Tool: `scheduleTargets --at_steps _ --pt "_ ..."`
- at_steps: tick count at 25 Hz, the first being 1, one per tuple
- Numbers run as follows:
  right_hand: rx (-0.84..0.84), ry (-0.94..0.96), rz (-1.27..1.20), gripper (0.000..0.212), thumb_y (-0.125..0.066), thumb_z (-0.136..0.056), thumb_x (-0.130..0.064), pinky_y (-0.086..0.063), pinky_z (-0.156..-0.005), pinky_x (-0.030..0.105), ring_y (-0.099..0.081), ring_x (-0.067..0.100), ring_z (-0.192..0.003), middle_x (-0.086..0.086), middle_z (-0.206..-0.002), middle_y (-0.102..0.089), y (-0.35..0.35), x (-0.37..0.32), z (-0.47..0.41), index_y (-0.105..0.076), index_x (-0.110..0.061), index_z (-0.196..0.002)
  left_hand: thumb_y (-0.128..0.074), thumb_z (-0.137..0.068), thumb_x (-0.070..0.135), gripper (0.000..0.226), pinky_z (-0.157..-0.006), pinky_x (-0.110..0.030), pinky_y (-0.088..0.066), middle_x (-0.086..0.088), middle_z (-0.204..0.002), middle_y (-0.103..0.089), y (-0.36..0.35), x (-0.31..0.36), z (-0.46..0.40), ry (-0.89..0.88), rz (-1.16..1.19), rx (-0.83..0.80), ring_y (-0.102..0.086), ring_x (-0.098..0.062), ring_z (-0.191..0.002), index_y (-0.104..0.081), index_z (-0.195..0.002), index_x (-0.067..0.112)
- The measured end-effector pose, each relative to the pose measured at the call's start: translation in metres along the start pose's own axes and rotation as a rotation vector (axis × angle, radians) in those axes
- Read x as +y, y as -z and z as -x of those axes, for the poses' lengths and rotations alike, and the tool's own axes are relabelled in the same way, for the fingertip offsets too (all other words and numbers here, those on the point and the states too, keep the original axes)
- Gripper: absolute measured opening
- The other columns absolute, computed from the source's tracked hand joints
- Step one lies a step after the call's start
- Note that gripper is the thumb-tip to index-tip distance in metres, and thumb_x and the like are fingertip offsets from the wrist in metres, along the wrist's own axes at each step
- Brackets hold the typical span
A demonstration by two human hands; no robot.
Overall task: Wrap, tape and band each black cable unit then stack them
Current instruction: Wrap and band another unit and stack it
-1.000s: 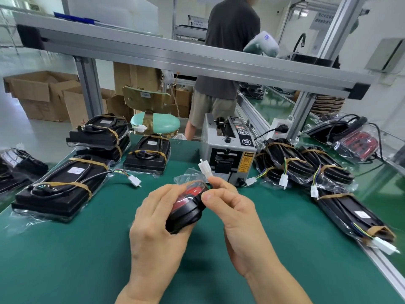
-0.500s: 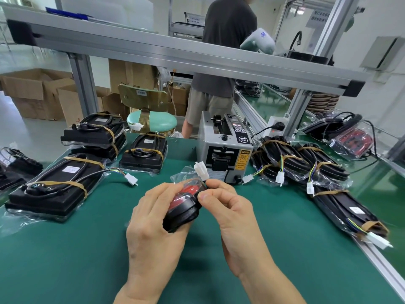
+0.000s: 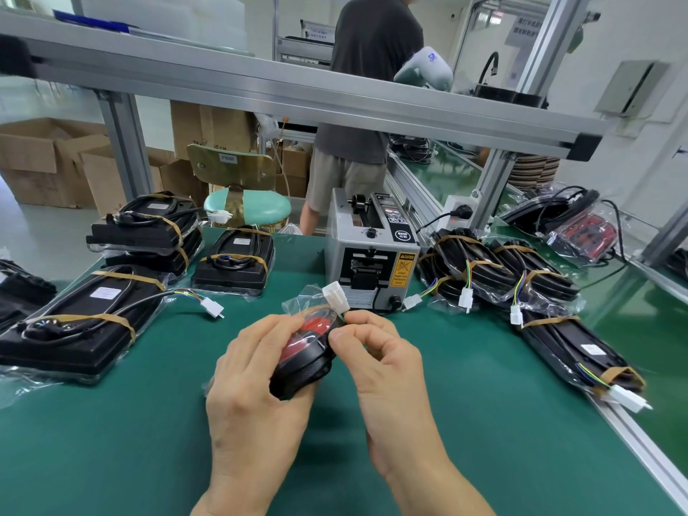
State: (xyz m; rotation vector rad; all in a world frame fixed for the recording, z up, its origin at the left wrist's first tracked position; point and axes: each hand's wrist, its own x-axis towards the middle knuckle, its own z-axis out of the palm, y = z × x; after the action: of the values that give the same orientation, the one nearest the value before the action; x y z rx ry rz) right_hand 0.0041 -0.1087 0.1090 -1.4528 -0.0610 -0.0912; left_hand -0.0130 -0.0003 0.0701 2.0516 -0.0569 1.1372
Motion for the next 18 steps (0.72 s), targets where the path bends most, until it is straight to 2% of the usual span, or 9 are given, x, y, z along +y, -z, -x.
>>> scheduleTargets --at_steps 4,9,12,15,17,18 --pt "-0.01 -0.028 -0.033 0.014 -0.069 -0.075 -0.012 -0.04 -0.088 0.018 -0.059 -0.003 -0.098 -0.012 -0.1 -0.061 -0.0007 -0.0021 0.0 -0.073 -0.011 -0.062 -0.077 -0.062 0.012 0.048 -0.079 -0.05 -0.053 0.002 -0.108 -0.064 0.0015 0.0005 -0.0009 -0.003 0.004 0.01 -0.064 -0.025 -0.097 -0.069 -0.109 0.01" --pt "-0.011 0.023 0.023 0.021 -0.071 -0.076 -0.01 -0.041 -0.087 0.017 -0.059 0.001 -0.098 -0.02 -0.093 -0.061 -0.0008 -0.0028 -0.0007 -0.071 -0.018 -0.057 -0.084 -0.062 0.005 0.05 -0.078 -0.051 -0.052 0.002 -0.109 -0.063 0.0012 -0.0007 0.0002 0.001 0.015 0.006 -0.064 -0.025 -0.098 -0.069 -0.11 0.01" --pt "0.009 0.05 0.087 0.018 -0.072 -0.075 -0.012 -0.039 -0.083 0.012 -0.059 -0.001 -0.097 -0.02 -0.095 -0.061 -0.0008 -0.0014 0.0 -0.072 -0.02 -0.059 -0.077 -0.062 0.012 0.048 -0.078 -0.05 -0.052 0.004 -0.108 -0.063 0.0016 0.0003 0.0001 0.007 0.019 0.01 -0.064 -0.024 -0.098 -0.069 -0.109 0.011" --pt "0.072 0.075 0.17 0.013 -0.071 -0.073 -0.014 -0.037 -0.072 0.002 -0.057 -0.008 -0.089 -0.024 -0.095 -0.059 -0.0017 0.0004 0.0018 -0.071 -0.021 -0.062 -0.075 -0.061 0.012 0.048 -0.079 -0.049 -0.052 0.006 -0.108 -0.062 0.0011 0.0013 0.0006 0.007 0.011 0.007 -0.063 -0.02 -0.097 -0.07 -0.109 0.013" --pt "0.123 0.087 0.182 0.01 -0.07 -0.073 -0.013 -0.038 -0.072 0.004 -0.056 -0.007 -0.086 -0.02 -0.095 -0.06 -0.0033 0.0027 0.0027 -0.069 -0.021 -0.069 -0.078 -0.061 0.01 0.048 -0.08 -0.047 -0.052 0.006 -0.108 -0.062 -0.0005 0.0019 0.0011 0.003 -0.004 0.007 -0.062 -0.019 -0.097 -0.07 -0.108 0.013" --pt "0.14 0.072 0.155 0.014 -0.07 -0.075 -0.011 -0.04 -0.075 0.007 -0.057 -0.006 -0.088 -0.017 -0.097 -0.061 -0.0043 0.0045 0.0027 -0.066 -0.025 -0.079 -0.082 -0.061 0.007 0.049 -0.08 -0.048 -0.052 0.005 -0.107 -0.063 -0.0011 0.0023 0.0012 0.007 -0.012 0.006 -0.062 -0.02 -0.097 -0.07 -0.108 0.013"
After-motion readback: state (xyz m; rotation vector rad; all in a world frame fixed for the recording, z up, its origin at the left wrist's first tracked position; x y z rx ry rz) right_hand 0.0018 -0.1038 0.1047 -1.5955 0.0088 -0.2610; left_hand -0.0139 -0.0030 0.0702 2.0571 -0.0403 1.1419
